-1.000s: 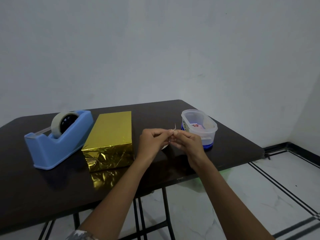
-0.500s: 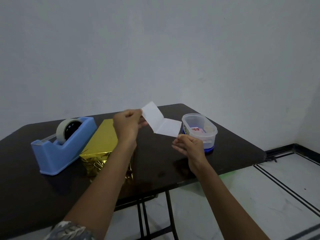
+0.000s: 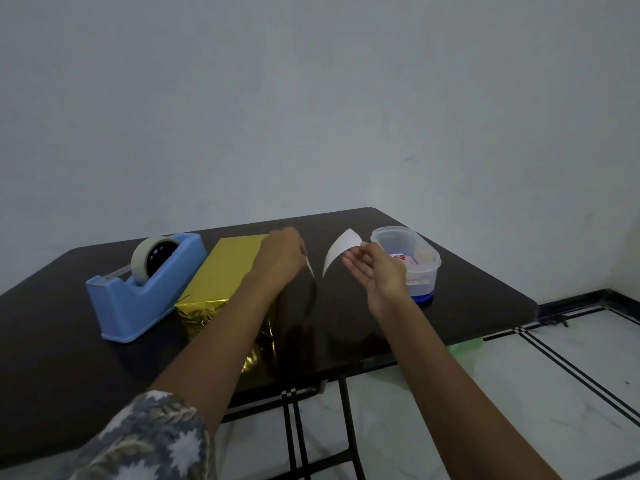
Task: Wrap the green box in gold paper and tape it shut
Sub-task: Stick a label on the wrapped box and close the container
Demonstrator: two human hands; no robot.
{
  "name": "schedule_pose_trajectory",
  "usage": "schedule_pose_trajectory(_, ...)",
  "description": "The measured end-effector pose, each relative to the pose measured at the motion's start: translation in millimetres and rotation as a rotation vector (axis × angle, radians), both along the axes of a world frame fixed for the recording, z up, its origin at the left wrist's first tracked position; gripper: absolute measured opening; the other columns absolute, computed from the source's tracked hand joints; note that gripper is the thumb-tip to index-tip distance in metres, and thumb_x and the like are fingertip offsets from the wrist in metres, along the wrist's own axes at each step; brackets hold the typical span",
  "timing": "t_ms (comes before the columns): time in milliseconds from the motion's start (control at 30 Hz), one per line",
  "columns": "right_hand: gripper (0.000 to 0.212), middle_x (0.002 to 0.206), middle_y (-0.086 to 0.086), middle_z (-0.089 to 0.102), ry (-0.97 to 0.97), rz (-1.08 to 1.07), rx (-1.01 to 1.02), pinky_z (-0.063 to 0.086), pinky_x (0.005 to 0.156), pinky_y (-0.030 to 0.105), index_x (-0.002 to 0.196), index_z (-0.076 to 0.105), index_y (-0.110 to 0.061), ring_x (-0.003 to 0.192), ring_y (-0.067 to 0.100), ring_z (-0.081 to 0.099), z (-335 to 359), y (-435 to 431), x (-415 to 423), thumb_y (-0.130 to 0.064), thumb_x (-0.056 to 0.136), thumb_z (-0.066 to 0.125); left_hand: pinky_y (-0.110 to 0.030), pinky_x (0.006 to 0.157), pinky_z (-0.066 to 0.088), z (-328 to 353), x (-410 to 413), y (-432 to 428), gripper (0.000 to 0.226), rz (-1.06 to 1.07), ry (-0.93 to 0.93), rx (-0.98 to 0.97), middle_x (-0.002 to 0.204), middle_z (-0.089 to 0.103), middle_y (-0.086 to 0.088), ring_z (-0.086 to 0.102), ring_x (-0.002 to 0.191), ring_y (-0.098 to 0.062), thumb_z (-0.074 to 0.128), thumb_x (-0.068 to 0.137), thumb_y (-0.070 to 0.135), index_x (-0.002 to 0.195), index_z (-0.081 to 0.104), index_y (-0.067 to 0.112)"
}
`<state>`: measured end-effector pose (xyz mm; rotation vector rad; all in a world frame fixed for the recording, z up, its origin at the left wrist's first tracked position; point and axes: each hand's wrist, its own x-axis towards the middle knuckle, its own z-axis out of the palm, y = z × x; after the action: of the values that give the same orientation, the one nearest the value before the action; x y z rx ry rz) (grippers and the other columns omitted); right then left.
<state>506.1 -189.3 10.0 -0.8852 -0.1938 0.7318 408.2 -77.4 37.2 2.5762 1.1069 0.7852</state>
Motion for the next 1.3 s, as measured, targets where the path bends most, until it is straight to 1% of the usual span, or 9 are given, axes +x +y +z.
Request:
schedule_pose_trajectory(133, 0.011, 0.079, 0.013, 0.061, 0.185, 0.05, 0.142, 0.056, 0.069, 0.029, 0.082, 0.056, 0.001, 0.074, 0.019, 0.063, 18, 6, -3, -0.002, 0.092, 0.053, -0.03, 0.099, 0.044, -5, -12, -18, 0.035, -0.256, -0.317, -0.078, 0.121, 0.063, 0.003, 0.055, 0.115, -0.014, 0.062, 0.083, 0.012, 0.117, 0.064, 0.017)
schedule_pose_trajectory(267, 0.014, 0.076, 0.013, 0.057, 0.303, 0.126, 0.213, 0.056, 0.052, 0.025, 0.08, 0.055, 0.002, 0.066, 0.019, 0.062, 33, 14, -10, 0.0, 0.092, 0.05, -0.026, 0.094, 0.041, -16, -23, -17, 0.066, -0.301, -0.256, 0.006, 0.123, 0.06, 0.006, 0.052, 0.115, -0.01, 0.076, 0.076, 0.032, 0.133, 0.045, 0.023)
schedule_pose_trajectory(367, 0.012, 0.077, 0.013, 0.058, 0.275, 0.197, 0.177, 0.057, 0.05, 0.026, 0.083, 0.056, 0.004, 0.057, 0.02, 0.066, 39, 25, -26, -0.003, 0.093, 0.053, -0.014, 0.069, 0.047, -2, -31, -6, 0.034, -0.226, -0.521, -0.026, 0.085, 0.069, 0.003, 0.064, 0.08, -0.008, 0.07, 0.082, 0.018, 0.113, 0.056, 0.018)
schedule_pose_trajectory(500, 0.037, 0.11, 0.008, 0.058, -0.149, 0.149, -0.077, 0.057, 0.072, 0.036, 0.12, 0.051, -0.008, 0.095, 0.023, 0.059, 47, 47, -34, -0.034, 0.094, 0.053, -0.027, 0.069, 0.054, 30, -64, 36, 0.011, -0.103, -0.694, -0.4, 0.078, 0.068, -0.006, 0.065, 0.068, -0.015, 0.075, 0.076, 0.008, 0.077, 0.066, 0.013)
schedule_pose_trajectory(600, 0.045, 0.115, 0.002, 0.054, -0.469, 0.138, -0.212, 0.046, 0.091, 0.039, 0.122, 0.05, -0.015, 0.104, 0.017, 0.051, 55, 65, -45, -0.049, 0.092, 0.047, -0.026, 0.066, 0.055, 43, -96, 60, 0.014, -0.075, -0.616, -0.684, 0.073, 0.068, -0.007, 0.063, 0.058, -0.012, 0.075, 0.076, 0.008, 0.089, 0.068, 0.005)
schedule_pose_trajectory(767, 0.03, 0.092, 0.001, 0.066, -0.755, 0.238, -0.328, 0.048, 0.072, 0.03, 0.092, 0.064, -0.012, 0.082, 0.016, 0.062, 52, 96, -62, -0.041, 0.085, 0.064, -0.029, 0.07, 0.054, 45, -117, 88, 0.033, -0.026, -0.442, -0.782, 0.09, 0.072, -0.011, 0.067, 0.076, -0.018, 0.079, 0.074, 0.022, 0.1, 0.07, 0.004)
schedule_pose_trajectory(867, 0.016, 0.076, 0.0, 0.066, -0.776, 0.252, -0.398, 0.04, 0.054, 0.022, 0.082, 0.066, -0.011, 0.063, 0.013, 0.06, 47, 110, -60, -0.026, 0.082, 0.071, -0.021, 0.059, 0.052, 43, -117, 98, 0.037, -0.008, -0.398, -0.822, 0.087, 0.071, -0.009, 0.066, 0.072, -0.014, 0.079, 0.074, 0.026, 0.102, 0.069, 0.003)
schedule_pose_trajectory(1000, 0.019, 0.069, -0.002, 0.065, -0.741, 0.276, -0.57, 0.032, 0.046, 0.02, 0.087, 0.065, -0.006, 0.053, 0.009, 0.054, 43, 130, -52, -0.022, 0.08, 0.073, -0.014, 0.045, 0.042, 36, -106, 109, 0.037, 0.084, -0.313, -0.824, 0.073, 0.066, -0.005, 0.057, 0.057, -0.009, 0.08, 0.073, 0.029, 0.096, 0.068, 0.003)
schedule_pose_trajectory(1300, 0.037, 0.083, 0.005, 0.071, -0.952, 0.183, -0.878, 0.045, 0.059, 0.028, 0.09, 0.064, -0.006, 0.064, 0.014, 0.059, 23, 157, -33, -0.036, 0.072, 0.078, -0.016, 0.049, 0.038, 18, -72, 136, 0.033, 0.159, -0.144, -0.699, 0.074, 0.061, -0.004, 0.05, 0.057, -0.009, 0.08, 0.072, 0.031, 0.084, 0.063, 0.005)
